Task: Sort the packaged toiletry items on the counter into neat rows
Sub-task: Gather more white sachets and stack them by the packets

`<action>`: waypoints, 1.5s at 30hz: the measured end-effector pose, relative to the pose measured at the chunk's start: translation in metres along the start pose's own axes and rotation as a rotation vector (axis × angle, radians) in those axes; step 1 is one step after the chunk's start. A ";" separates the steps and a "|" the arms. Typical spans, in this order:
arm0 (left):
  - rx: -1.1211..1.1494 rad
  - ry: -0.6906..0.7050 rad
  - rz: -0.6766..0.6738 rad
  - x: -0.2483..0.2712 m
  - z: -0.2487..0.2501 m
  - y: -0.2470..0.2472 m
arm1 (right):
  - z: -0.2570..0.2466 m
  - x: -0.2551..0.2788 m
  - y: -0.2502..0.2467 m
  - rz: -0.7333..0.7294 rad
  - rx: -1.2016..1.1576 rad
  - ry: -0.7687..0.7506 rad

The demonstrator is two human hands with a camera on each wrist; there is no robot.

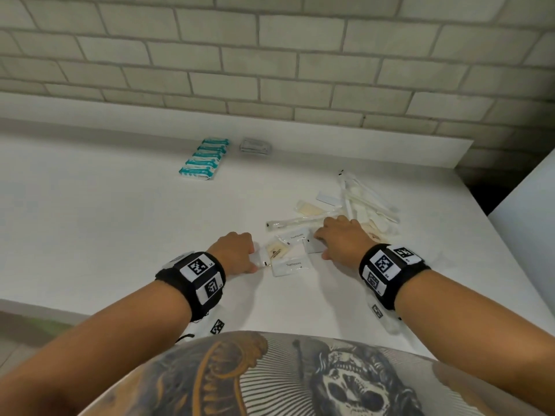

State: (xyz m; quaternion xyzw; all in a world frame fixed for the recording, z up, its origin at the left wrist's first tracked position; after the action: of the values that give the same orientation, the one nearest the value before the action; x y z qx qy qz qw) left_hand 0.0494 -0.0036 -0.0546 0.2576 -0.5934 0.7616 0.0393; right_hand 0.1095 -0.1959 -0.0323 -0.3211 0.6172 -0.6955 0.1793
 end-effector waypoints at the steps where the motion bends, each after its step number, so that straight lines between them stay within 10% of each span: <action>1: -0.003 -0.005 -0.005 0.001 0.001 0.001 | 0.003 0.001 0.001 0.001 -0.044 0.028; 9: 0.017 -0.015 0.230 0.004 0.013 -0.030 | 0.023 0.015 0.008 -0.134 -0.145 0.131; 16: -0.051 0.228 0.073 0.018 0.094 0.017 | 0.019 0.018 0.008 -0.104 -0.203 0.062; 28: -0.163 0.163 0.184 -0.004 0.112 0.006 | 0.140 0.036 -0.001 0.435 -0.838 0.401; 45: -0.191 0.053 0.181 -0.048 0.117 0.002 | 0.132 -0.104 -0.022 0.105 -0.444 0.215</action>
State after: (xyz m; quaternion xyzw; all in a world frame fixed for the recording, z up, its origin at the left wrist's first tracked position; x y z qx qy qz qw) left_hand 0.1310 -0.1008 -0.0581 0.1780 -0.6826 0.7087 0.0101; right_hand 0.2766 -0.2234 -0.0304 -0.2441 0.7862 -0.5629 0.0737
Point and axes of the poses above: each hand's wrist, its own x-axis away from the middle knuckle, its own y-axis out of the palm, z = x × y, the point moved 10 cm from there along -x, towards the middle knuckle, and after that the axes turned 12 degrees about -y, right-handed, at the moved point
